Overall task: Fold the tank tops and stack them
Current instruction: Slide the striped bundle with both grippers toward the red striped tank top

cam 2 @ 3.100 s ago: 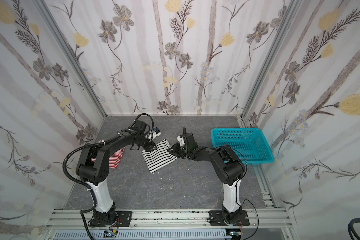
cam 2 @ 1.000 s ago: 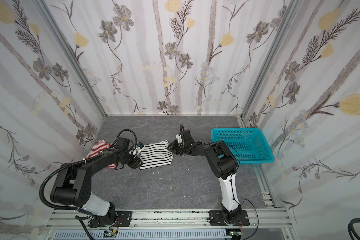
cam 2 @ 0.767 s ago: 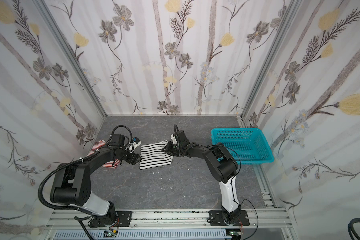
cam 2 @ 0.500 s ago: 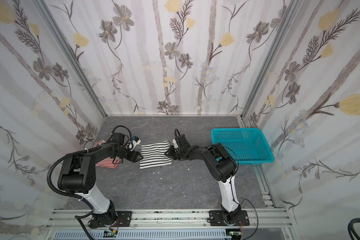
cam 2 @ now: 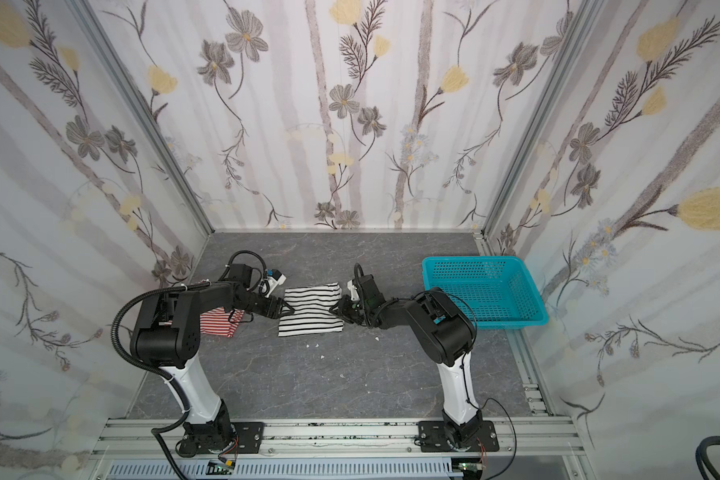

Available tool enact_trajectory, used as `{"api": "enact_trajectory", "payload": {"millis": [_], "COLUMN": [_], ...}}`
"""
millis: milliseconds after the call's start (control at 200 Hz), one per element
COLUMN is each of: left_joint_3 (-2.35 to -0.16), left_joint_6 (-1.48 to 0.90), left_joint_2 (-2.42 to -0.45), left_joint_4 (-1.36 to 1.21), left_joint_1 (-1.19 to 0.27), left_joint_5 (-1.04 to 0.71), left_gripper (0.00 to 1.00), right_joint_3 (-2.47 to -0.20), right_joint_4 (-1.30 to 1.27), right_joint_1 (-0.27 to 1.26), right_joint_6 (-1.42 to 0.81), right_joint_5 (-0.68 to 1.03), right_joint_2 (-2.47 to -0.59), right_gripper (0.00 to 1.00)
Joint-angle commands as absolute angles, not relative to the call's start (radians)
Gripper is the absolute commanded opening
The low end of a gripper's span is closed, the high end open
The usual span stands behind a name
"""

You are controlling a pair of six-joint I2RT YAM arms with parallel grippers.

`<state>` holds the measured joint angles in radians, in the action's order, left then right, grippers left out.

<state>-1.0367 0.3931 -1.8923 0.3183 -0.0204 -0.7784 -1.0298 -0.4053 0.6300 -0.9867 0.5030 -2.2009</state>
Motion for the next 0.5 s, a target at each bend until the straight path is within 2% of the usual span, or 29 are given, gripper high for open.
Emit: {"api": "enact_trajectory", "payload": {"millis": [0, 100, 255, 400, 495], "left_joint_3": [-1.037, -1.045, -1.066, -1.084, -1.100], "left_joint_6": [0.370, 0.364, 0.347, 0.317, 0.300], "left_joint_2": [-1.932, -1.949, -1.974, -1.998, -2.016], "left_joint_4": [0.399, 0.400, 0.400, 0.399, 0.400], "left_joint_1": [-0.021, -0.021, -0.020, -0.020, -0.021], "left_joint_5": [-0.692, -0.712, -0.754, -0.821, -0.847], "left_gripper": [0.62, 0.58, 0.42, 0.36, 0.22], "right_joint_3": [-1.013, -1.005, -0.993, -0.981, -0.976], "right_joint_4": [-0.340, -0.351, -0.379, -0.398, -0.405], "right_joint_1": [0.635, 0.639, 0.648, 0.657, 0.658], "right_joint_6": [-1.016, -1.024, -1.043, -1.055, -1.061], "right_joint_5": [0.485, 0.485, 0.488, 0.485, 0.485], "right_joint_2": [-2.205, -2.206, -2.205, -2.198, -2.194], "right_gripper": [0.25, 0.25, 0.25, 0.25, 0.25]}}
